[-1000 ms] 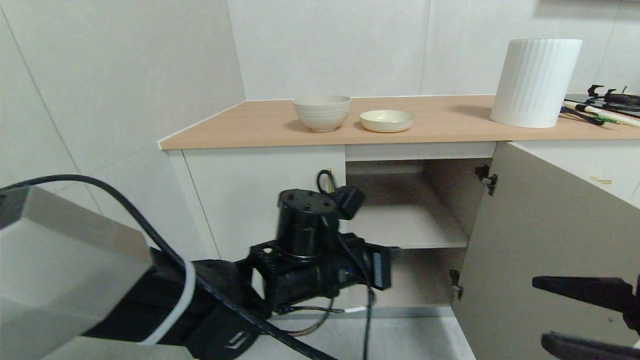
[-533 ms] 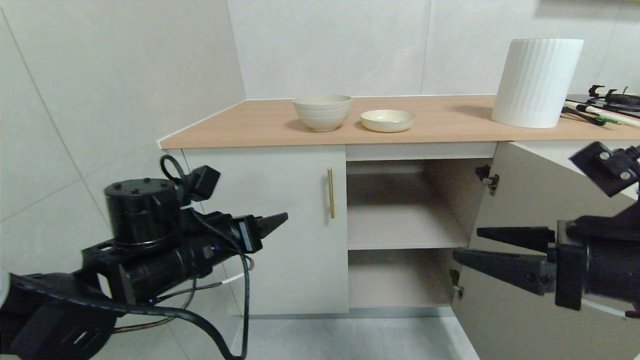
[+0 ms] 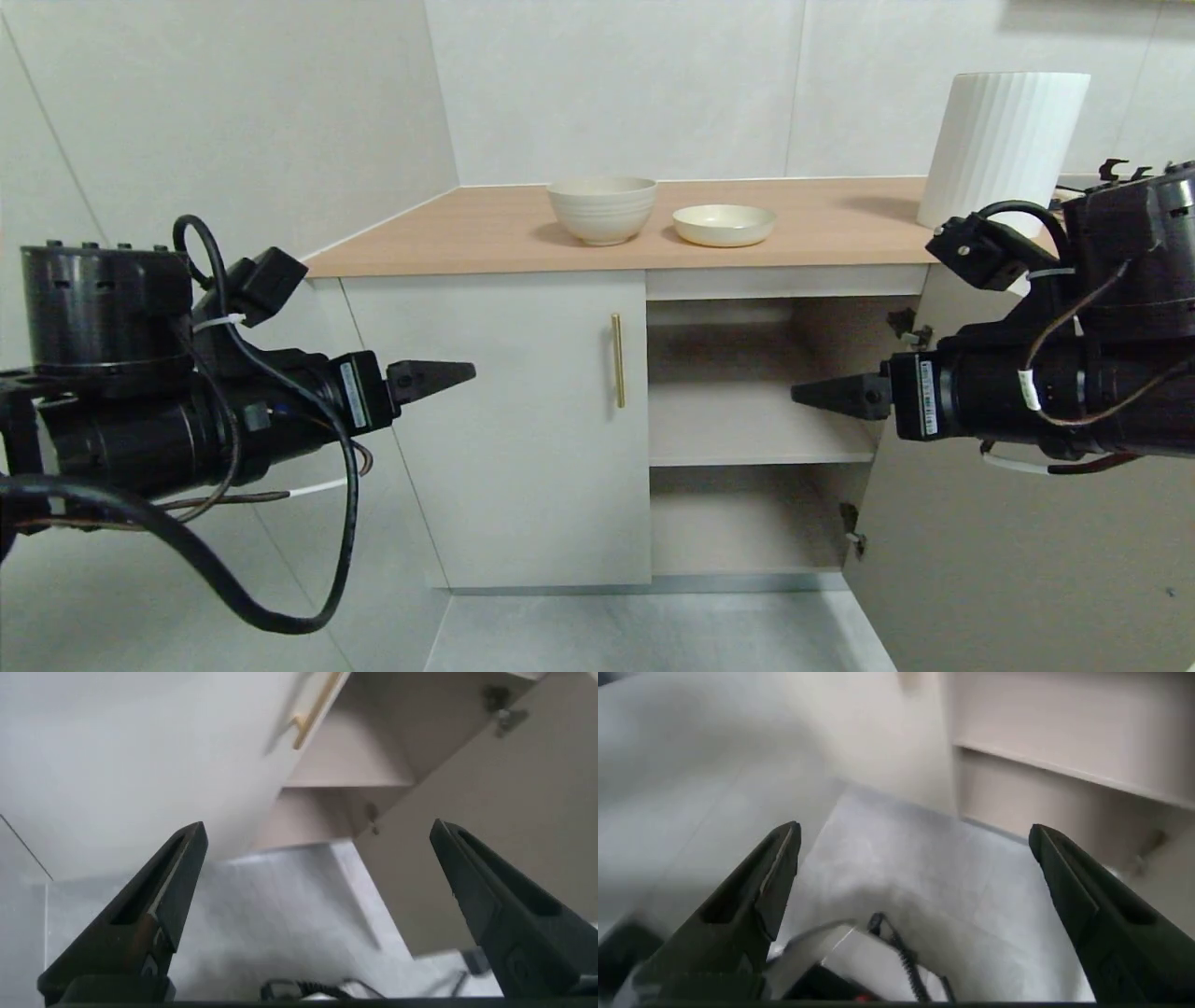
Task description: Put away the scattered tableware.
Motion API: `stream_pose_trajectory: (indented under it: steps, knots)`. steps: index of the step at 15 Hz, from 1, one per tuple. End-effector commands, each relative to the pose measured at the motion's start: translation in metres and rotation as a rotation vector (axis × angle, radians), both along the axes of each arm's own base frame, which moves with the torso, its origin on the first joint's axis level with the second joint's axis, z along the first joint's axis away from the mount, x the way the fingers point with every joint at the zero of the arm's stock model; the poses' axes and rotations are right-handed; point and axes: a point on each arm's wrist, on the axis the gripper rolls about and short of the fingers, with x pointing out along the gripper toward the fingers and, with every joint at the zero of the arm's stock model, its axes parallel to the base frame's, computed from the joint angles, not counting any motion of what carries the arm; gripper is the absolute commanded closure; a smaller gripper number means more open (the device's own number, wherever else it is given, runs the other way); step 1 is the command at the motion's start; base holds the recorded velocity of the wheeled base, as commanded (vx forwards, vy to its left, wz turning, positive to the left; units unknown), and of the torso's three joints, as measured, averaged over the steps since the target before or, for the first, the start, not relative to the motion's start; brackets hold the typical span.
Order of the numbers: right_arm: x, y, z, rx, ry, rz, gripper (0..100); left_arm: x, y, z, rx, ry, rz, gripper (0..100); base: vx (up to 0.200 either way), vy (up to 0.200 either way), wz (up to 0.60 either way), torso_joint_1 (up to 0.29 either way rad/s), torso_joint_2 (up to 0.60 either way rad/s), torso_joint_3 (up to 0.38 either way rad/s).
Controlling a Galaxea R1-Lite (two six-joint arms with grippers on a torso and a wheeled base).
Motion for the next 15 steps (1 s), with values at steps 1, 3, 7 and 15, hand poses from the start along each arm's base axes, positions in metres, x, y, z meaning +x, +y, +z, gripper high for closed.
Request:
stream_pose_trajectory:
  steps: [1,3,7,15]
  knots:
    - [0.006,0.003,-0.005,-0.002,0.024,-0.010,0,-0.002,0.001,0.017,-0.017,-0.049,-0.012,0,0.000,0.000,0.00,0.000,0.00,0.000]
    - [-0.001,-0.005,-0.004,0.009,0.031,-0.033,0,-0.003,0.001,0.013,-0.025,-0.031,-0.039,0,0.000,0.000,0.00,0.000,0.00,0.000]
    - [-0.009,-0.011,0.001,0.011,0.031,-0.038,0,-0.009,0.002,0.020,-0.032,-0.058,-0.043,0,0.000,0.000,0.00,0.000,0.00,0.000]
    - [-0.019,-0.016,0.004,0.018,0.017,-0.034,0,-0.013,0.003,0.023,-0.037,-0.071,-0.043,0,0.200,0.000,0.00,0.002,0.00,0.001]
